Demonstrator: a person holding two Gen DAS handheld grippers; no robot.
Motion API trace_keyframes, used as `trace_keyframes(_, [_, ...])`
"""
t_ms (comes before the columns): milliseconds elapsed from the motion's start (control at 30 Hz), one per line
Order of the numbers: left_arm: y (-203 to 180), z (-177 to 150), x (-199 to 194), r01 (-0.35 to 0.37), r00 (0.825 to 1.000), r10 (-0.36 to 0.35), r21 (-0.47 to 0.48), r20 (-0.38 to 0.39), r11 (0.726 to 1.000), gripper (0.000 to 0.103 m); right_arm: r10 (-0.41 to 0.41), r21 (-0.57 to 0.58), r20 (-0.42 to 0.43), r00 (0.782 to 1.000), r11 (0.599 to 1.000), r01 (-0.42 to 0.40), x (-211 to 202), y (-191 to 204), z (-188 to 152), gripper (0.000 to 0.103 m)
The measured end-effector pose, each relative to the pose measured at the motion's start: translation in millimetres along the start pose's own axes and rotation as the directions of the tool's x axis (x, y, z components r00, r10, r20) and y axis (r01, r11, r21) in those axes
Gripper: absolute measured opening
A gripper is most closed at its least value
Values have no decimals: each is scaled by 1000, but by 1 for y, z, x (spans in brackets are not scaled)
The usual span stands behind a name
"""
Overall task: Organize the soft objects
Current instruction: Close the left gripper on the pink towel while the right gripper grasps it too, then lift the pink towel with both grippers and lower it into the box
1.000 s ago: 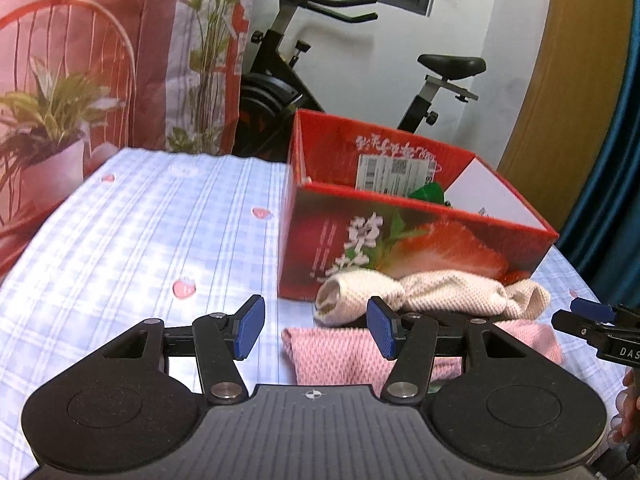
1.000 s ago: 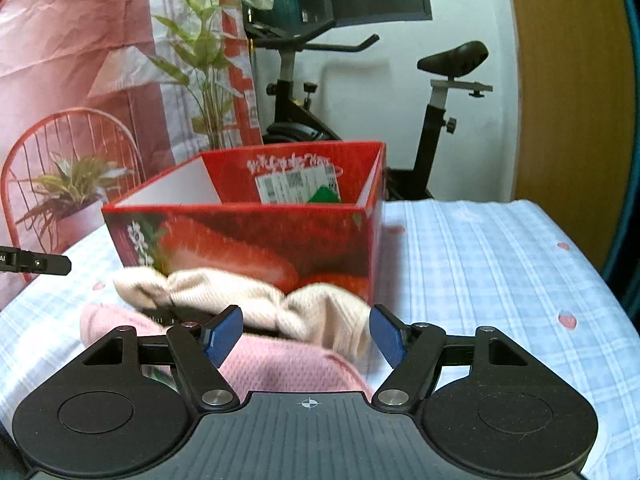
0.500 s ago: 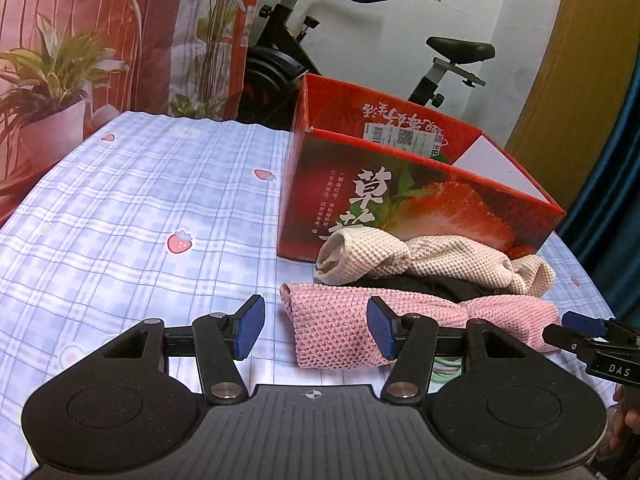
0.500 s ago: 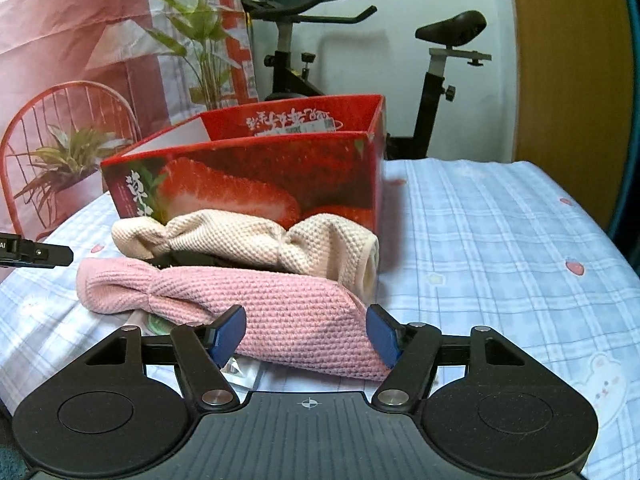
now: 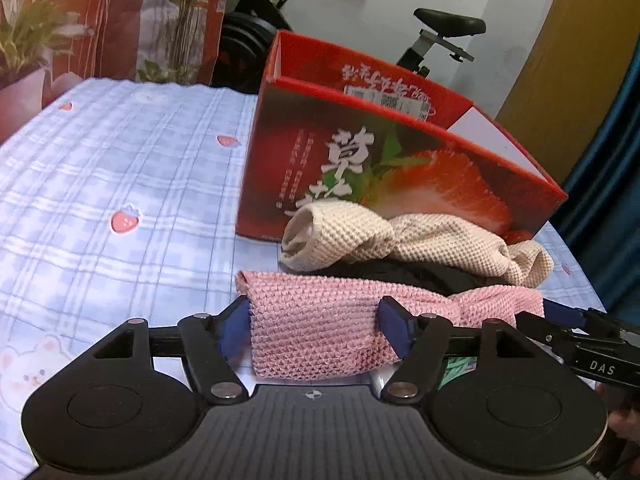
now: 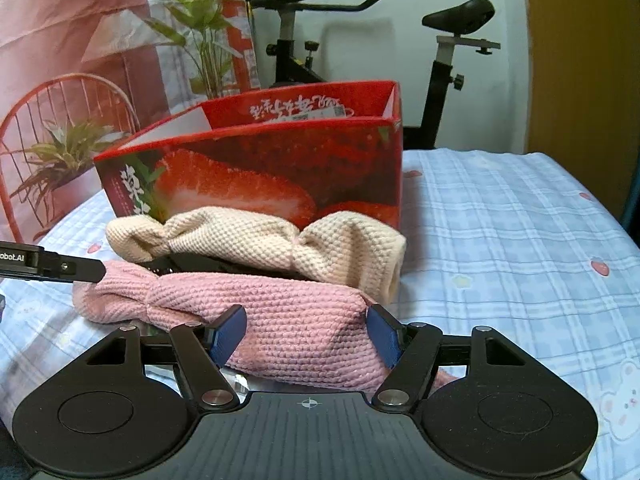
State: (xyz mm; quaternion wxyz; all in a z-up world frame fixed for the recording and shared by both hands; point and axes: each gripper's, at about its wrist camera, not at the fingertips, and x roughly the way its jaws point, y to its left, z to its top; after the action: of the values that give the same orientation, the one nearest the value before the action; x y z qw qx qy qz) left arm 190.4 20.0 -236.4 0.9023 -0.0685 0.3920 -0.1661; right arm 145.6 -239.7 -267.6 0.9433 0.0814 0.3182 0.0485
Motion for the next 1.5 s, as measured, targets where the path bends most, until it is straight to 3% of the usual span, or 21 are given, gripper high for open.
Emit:
trace_keyframes(100, [6, -4, 3, 12, 1000, -12, -27, -7, 1000, 72, -13, 26, -18, 1000, 1000, 13, 7, -3, 0, 70])
trace_keyframes(233, [9, -6, 7, 34, 999, -35, -67, -13, 997, 72, -3, 43, -38, 999, 999, 4, 15, -3, 0, 69])
trace_keyframes(433, [4, -8, 7, 52, 998, -53, -52, -15, 997, 63, 34, 33, -43, 999, 999, -33, 14, 4, -2, 44])
trace_keyframes(567, [-3, -11, 6, 58, 998, -58, -26, -20, 998, 50, 46, 35, -46, 998, 998, -45, 12, 6, -2, 39])
trace_keyframes(633, [-6, -12, 4, 60, 998, -61, -15, -20, 998, 39, 56, 40, -46, 997, 998, -54, 10, 7, -2, 35])
trace_keyframes(900, [-12, -16, -16, 38, 999, -38, 2, 16, 999, 27, 79, -3, -25, 997, 997, -80, -5, 19, -2, 11])
trace_keyframes(1500, [-21, -30, -37, 8, 999, -10, 33, 51, 999, 27, 134, 11, 19, 991, 991, -134, -28, 26, -11, 10])
